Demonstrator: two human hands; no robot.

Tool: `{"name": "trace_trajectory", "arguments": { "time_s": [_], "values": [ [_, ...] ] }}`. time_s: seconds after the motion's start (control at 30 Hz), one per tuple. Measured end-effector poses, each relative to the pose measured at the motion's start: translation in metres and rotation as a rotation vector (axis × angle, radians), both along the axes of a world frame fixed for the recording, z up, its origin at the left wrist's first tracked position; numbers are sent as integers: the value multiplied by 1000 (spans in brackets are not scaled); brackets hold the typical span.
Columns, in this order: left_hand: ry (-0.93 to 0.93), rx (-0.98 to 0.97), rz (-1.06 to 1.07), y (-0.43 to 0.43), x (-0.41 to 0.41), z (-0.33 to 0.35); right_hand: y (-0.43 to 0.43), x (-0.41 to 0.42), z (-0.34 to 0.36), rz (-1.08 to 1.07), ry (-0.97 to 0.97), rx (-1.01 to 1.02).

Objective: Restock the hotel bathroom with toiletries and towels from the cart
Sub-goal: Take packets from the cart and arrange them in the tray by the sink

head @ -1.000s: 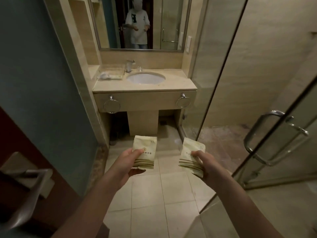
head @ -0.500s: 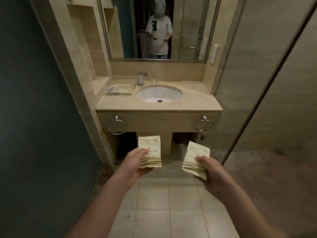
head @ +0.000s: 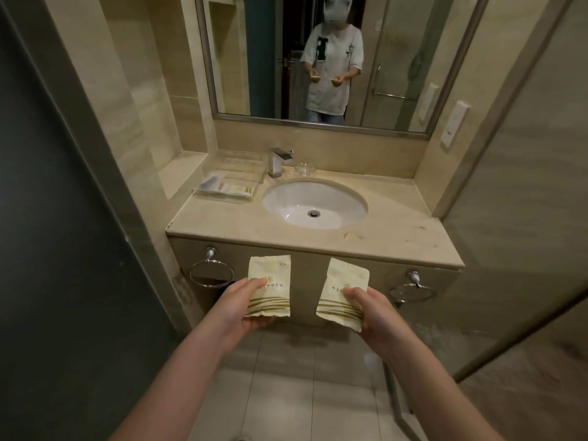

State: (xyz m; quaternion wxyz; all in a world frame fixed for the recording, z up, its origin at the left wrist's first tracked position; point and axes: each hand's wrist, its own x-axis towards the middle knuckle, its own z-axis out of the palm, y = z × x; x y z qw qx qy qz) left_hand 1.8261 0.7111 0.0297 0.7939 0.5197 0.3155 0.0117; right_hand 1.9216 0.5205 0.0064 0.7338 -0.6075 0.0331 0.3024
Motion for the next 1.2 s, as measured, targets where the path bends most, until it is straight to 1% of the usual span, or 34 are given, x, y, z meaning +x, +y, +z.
{"name": "trace_trajectory", "arguments": {
  "time_s": [0.27,0.4,0.6,0.73,0.9,1.03,1.2],
  "values": [
    [25,-14,-24,129,103,-7,116,111,-4,-63,14,-33],
    [19,21,-37,191,152,-9,164,158,3,-92,17,-16],
    [21,-12,-4,255,212,-19,219,222,-8,-88,63,-73],
    [47,4,70,290,249,-31,257,272,-20,-13,27,-148],
    [90,52,159,323,310,-51,303,346,-38,124,26,-134],
    [149,141,233,342,361,-70,337,405,-50,200,26,-139],
    [222,233,270,375,403,-92,382,457,-67,265,80,-184]
  ]
}}
